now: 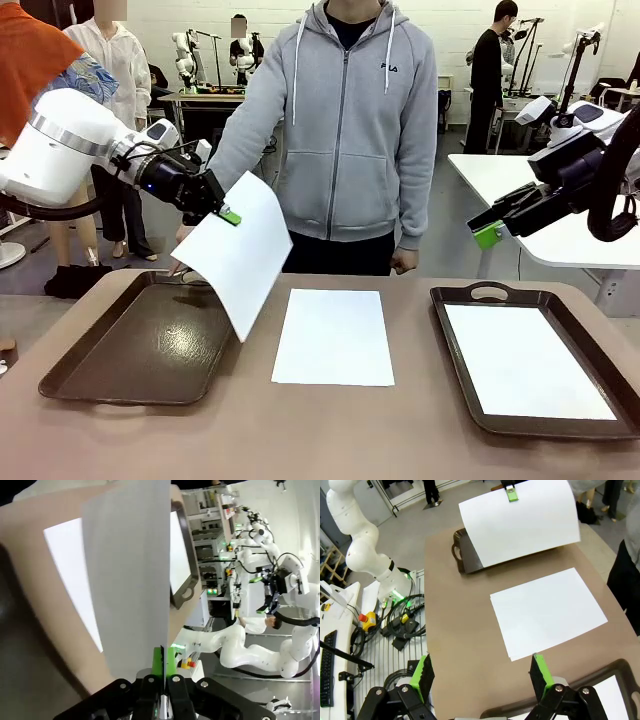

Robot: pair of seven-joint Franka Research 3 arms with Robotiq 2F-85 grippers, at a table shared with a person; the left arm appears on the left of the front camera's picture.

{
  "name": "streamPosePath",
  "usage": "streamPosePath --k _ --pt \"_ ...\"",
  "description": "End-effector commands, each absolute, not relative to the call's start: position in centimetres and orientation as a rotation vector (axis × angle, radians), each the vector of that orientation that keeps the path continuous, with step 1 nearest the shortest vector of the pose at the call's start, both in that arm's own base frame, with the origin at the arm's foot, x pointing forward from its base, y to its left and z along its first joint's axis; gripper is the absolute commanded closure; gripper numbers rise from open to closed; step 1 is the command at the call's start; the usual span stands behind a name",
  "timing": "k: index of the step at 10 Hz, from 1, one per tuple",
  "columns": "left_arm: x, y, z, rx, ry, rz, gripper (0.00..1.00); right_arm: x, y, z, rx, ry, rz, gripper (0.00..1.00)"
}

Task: Sort the A4 documents.
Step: Place the A4 Paper in the designated Handle tray.

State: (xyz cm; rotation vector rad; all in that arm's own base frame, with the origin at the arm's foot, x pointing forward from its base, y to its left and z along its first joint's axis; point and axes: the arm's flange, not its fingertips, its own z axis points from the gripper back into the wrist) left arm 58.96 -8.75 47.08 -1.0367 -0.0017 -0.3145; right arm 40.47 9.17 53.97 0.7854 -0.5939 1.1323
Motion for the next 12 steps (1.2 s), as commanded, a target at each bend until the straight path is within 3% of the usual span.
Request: streamPosePath --k 1,5,12 --pt "59.1 -8.3 46.8 -0.943 0.071 -0.330 0.99 40.3 9.2 53.8 0.784 -0.596 1.140 0.00" --pt "58.4 -6.8 44.1 -0.878 0.104 -0.259 0.99 40.3 9.2 53.8 0.784 -0.596 1.140 0.00" --pt "56.4 -2.1 39.2 -0.687 -0.009 -0.110 0.99 40.3 9.2 53.8 0.784 -0.596 1.140 0.00"
